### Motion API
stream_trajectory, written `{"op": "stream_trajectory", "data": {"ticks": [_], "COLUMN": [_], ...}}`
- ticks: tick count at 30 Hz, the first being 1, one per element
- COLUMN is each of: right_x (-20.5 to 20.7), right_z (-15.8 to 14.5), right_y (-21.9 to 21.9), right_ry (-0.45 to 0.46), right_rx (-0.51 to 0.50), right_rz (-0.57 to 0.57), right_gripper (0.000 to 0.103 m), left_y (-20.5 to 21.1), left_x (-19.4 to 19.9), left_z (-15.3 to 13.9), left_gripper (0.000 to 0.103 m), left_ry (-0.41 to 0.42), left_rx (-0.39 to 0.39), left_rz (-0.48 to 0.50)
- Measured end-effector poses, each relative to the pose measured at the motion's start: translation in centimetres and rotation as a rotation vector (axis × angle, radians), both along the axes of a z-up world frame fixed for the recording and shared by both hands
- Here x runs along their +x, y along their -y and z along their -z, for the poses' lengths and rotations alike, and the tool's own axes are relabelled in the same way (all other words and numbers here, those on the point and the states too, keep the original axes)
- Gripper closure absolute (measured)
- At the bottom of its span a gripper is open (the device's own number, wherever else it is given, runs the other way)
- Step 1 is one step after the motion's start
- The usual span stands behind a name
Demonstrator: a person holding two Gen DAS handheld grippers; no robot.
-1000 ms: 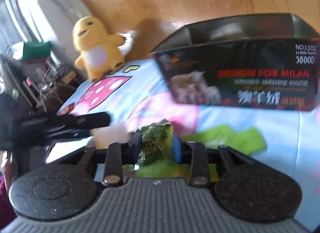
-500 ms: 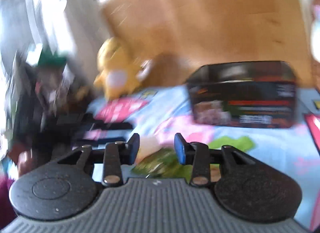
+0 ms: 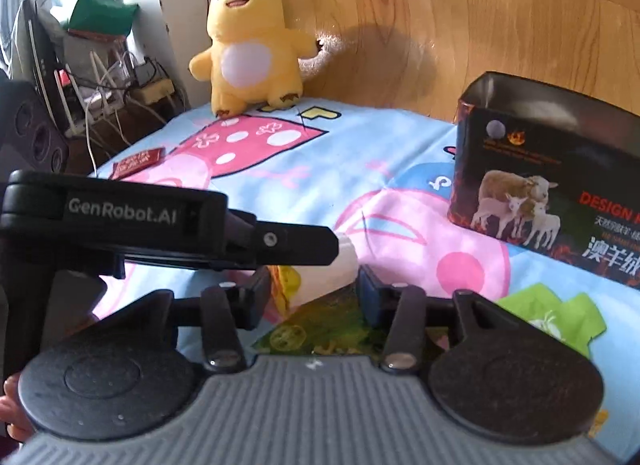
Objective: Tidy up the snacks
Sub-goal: 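Grasp the yellow jelly cup with the left tool and lift it, then lower the jelly cup into the black box and open the left tool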
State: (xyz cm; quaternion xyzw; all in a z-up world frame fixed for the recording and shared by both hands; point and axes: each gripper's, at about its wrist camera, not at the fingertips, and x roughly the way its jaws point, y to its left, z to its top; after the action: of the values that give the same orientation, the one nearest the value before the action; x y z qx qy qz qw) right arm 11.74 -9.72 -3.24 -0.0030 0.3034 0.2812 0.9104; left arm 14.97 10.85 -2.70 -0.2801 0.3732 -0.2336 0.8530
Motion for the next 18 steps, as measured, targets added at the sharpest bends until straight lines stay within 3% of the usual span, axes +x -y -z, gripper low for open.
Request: {"op": "stream_trajectory", "data": {"ticks": [4, 9, 14, 18], "right_x": [-1.9, -1.5, 1.9, 5.2], "right_z": [-1.4, -4.0, -6.3, -6.4], "right_y": [1.0, 3.0, 6.5, 8.6], "right_ry": [0.112, 0.258, 0.309, 0.275], "right_rx": [0.000, -0.019, -0.009, 0.001], "right_rz": [0.030, 0.105, 0.196, 0.261], "right_gripper": [0.054, 0.053, 0.053, 0.053], "left_y": [1.2, 5.0, 10.1, 13.4], "left_x": [-0.2, 1.6, 5.3, 8.4], "left_z": [-2.1, -6.1, -8.8, -8.3], "left_gripper": [0.058, 0.058, 0.058, 0.057], "left_ry": [0.045, 0.145, 0.226, 0.230], "left_rx": [-0.007, 0.032, 0.066, 0.085], "left_rz": [0.026, 0.077, 0.124, 0.144]}}
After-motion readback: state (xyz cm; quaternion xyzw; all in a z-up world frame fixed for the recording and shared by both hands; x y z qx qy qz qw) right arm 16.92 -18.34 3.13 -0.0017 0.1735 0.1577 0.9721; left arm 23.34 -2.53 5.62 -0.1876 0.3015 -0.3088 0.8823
